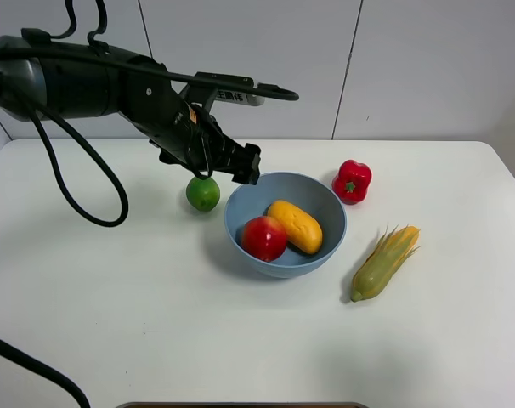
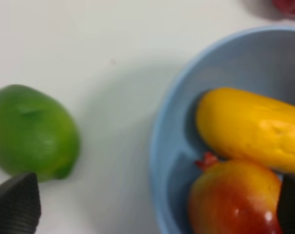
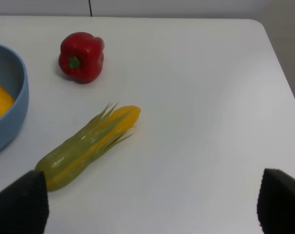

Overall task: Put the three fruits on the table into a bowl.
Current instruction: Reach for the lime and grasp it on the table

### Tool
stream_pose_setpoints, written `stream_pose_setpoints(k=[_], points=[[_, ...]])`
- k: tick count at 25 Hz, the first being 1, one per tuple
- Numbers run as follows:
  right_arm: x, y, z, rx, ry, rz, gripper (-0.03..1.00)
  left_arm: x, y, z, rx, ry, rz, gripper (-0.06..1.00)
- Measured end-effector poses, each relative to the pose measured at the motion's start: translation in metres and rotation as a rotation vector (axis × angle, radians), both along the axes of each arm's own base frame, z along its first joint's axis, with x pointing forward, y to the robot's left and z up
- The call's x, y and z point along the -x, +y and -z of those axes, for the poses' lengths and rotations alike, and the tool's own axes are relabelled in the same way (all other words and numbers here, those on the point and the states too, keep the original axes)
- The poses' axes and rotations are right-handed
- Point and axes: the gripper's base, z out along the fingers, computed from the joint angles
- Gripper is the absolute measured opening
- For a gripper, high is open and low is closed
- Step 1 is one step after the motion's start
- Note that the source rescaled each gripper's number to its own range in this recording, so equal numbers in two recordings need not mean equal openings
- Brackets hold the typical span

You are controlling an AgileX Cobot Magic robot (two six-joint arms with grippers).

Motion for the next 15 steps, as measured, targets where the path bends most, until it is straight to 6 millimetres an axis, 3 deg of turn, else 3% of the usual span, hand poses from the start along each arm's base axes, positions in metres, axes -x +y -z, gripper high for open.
stream_pose_setpoints(k=[6, 15], points=[[0.0, 0.0, 0.0, 0.0, 0.0, 0.0, 0.74, -0.02, 0.02, -0.015, -0.053, -0.034, -0.035, 0.97], [0.0, 0.0, 0.0, 0.0, 0.0, 0.0, 0.74, -0.04, 0.052, -0.008, -0.095, -0.025, -0.111, 0.97]])
